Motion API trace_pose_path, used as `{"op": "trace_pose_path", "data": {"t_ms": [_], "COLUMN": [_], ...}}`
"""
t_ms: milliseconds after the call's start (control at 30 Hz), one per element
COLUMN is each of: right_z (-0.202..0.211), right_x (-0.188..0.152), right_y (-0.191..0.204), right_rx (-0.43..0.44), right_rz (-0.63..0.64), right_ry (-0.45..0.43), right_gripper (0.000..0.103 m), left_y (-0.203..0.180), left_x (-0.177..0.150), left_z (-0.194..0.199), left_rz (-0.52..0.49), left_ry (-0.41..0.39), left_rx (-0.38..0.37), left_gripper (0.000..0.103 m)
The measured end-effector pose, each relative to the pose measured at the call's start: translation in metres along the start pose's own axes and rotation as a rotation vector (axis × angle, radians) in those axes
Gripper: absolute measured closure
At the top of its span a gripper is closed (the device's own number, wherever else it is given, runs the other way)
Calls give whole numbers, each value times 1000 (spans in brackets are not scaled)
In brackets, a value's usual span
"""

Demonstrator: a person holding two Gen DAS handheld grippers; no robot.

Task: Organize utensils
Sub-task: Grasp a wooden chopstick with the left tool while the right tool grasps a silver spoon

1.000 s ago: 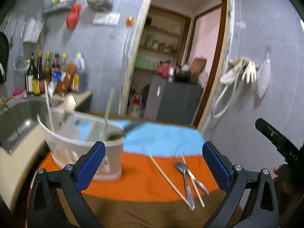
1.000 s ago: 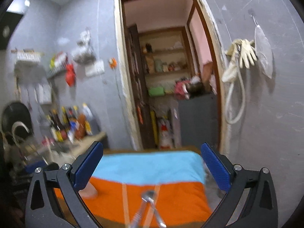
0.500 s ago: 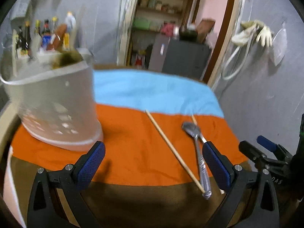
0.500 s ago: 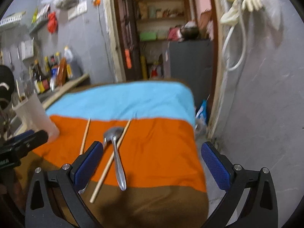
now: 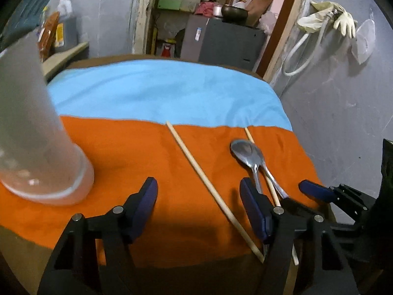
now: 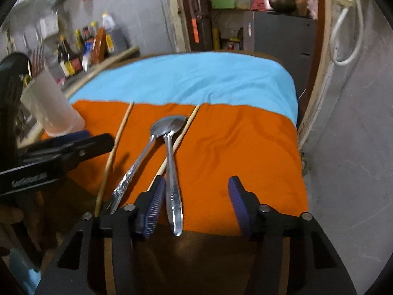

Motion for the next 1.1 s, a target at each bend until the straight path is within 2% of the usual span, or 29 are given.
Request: {"op": "trace_pose_path", "data": {"t_ms": [33, 133, 233, 333, 400, 433, 567, 800, 967, 1100], "right_z": [0, -4, -11, -17, -20, -22, -22, -17, -31, -43], "right_x": [-1, 0, 6, 13, 19, 21, 21, 16, 33, 45], "right_y": [2, 5, 6, 5, 5, 5, 0, -12, -8, -14], "right_rx": [-15, -54, -77, -92, -91, -86, -64, -55, -29, 36], "right_rz": [17, 52, 66, 55, 46, 44, 9, -74, -33, -106], "right_ry": [4, 7, 13, 18, 14, 13, 18, 40, 62, 101], "right_gripper": [56, 58, 59, 65, 83, 87, 96, 95, 94, 95], "left_y": [0, 6, 15, 22, 26, 27, 32, 28, 25, 25], "left_x": [2, 4, 11, 20, 24, 26, 25, 10, 10, 11], "left_z": [-2, -14, -20, -25, -26, -28, -23, -9, -9, -11], "left_rz": [2, 21, 86, 139, 145, 147, 186, 195, 201, 197], "left_ry": [7, 45, 42, 41, 49, 54, 57, 74, 77, 80], "left_rx": [-16, 5, -17, -31, -23, -20, -55, -69, -67, -67], "left_gripper": [53, 67, 76, 83, 90, 93, 96, 99, 99, 99]}}
Point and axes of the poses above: each gripper's, at about its wrist camera, not at the fingertips, and z roughly against the way its jaws point, y to its left, x to its top, the point moved 8 cm from there along -z, roughly the way its jaws point, and after that the axes turned 13 degrees about -x, right-handed, at the moved point
